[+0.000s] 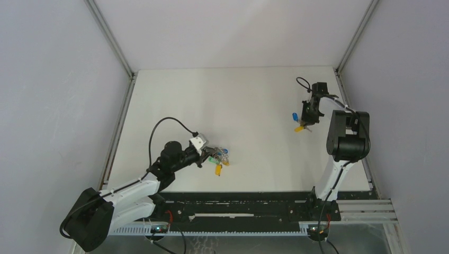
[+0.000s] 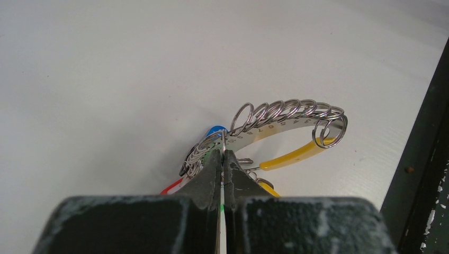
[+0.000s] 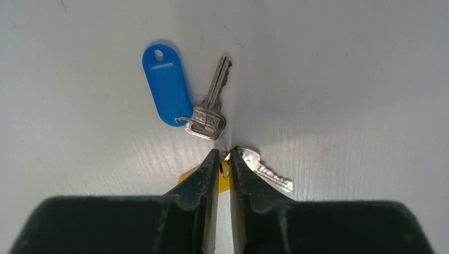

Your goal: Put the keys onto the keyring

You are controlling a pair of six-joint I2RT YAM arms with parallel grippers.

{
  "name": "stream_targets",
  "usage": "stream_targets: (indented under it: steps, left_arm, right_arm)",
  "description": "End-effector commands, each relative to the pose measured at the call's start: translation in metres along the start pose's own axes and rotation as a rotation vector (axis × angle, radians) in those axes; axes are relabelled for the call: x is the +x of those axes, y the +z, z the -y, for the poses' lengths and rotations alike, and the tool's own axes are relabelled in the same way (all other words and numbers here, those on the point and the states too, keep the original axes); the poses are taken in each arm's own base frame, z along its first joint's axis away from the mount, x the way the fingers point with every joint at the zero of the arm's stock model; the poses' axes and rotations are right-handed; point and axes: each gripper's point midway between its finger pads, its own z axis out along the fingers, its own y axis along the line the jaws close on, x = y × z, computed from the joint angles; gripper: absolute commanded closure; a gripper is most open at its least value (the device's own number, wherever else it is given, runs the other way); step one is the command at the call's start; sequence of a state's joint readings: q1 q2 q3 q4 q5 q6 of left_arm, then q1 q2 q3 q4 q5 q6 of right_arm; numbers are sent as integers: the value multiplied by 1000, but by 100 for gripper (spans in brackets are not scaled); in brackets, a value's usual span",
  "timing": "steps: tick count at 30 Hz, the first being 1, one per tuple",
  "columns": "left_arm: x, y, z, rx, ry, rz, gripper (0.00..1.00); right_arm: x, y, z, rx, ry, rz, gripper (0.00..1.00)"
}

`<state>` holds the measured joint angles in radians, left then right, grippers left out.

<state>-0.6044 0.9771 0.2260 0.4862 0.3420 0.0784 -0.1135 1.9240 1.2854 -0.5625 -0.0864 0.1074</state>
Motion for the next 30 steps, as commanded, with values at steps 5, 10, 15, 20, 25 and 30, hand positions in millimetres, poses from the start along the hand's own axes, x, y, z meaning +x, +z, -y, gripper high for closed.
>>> stream_targets:
  steps: [5, 10, 15, 20, 25, 30]
  left_arm:
    - [-41, 4, -6, -19, 27, 92, 100]
    - [-47, -1, -6, -28, 33, 116, 100]
    - [-52, -5, -6, -36, 34, 148, 100]
    - [-56, -9, -6, -44, 38, 169, 100]
    - [-57, -11, -6, -53, 39, 179, 100]
    - [-58, -11, -6, -53, 39, 181, 100]
  right_arm:
    - [7, -11, -13, 26, 3, -32, 100]
    - [46, -22, -36, 51, 21, -90, 100]
    - [78, -38, -83, 43, -7, -103, 100]
    - [96, -39, -134, -2, -47, -89, 100]
    - [104, -31, -149, -14, -60, -94, 99]
    - [109, -31, -156, -24, -92, -99, 93]
